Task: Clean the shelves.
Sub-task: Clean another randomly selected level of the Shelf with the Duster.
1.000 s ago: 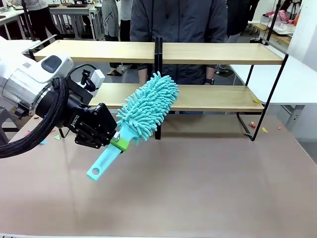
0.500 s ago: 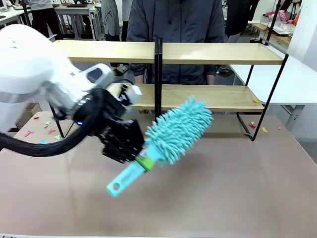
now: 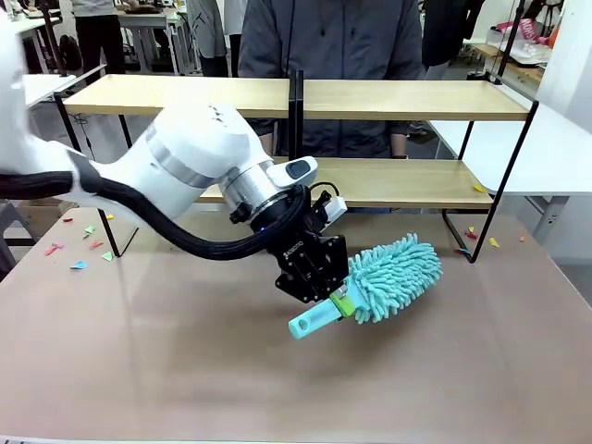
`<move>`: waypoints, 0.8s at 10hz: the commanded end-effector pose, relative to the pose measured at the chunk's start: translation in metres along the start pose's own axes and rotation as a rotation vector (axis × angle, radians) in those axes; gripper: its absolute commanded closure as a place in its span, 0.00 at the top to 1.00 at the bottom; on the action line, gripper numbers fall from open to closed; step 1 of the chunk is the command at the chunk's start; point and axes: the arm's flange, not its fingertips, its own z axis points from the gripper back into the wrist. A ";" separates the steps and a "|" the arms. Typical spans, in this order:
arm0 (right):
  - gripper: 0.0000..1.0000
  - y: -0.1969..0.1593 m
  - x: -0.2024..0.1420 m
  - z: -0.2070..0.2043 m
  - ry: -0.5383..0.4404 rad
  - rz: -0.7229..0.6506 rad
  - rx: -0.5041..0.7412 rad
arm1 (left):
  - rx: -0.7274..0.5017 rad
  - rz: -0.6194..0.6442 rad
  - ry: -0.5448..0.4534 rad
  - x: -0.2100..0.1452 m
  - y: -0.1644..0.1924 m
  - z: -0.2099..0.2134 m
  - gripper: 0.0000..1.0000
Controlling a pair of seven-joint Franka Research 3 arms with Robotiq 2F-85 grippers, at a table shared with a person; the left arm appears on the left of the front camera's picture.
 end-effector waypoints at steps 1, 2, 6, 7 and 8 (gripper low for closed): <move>1.00 0.000 0.001 0.001 -0.006 0.002 0.009 | 0.039 -0.052 -0.017 -0.039 -0.013 0.003 0.12; 1.00 0.000 0.001 0.001 -0.006 0.002 0.009 | 0.000 0.000 0.000 0.000 0.000 0.000 0.12; 1.00 0.000 0.001 0.001 -0.006 0.002 0.009 | 0.073 0.104 -0.238 0.052 -0.004 -0.043 0.12; 1.00 0.000 0.001 0.001 -0.006 0.002 0.009 | 0.112 0.142 -0.266 0.063 -0.003 -0.050 0.03; 1.00 0.000 0.001 0.001 -0.006 0.002 0.009 | 0.149 0.161 -0.288 0.074 -0.001 -0.061 0.03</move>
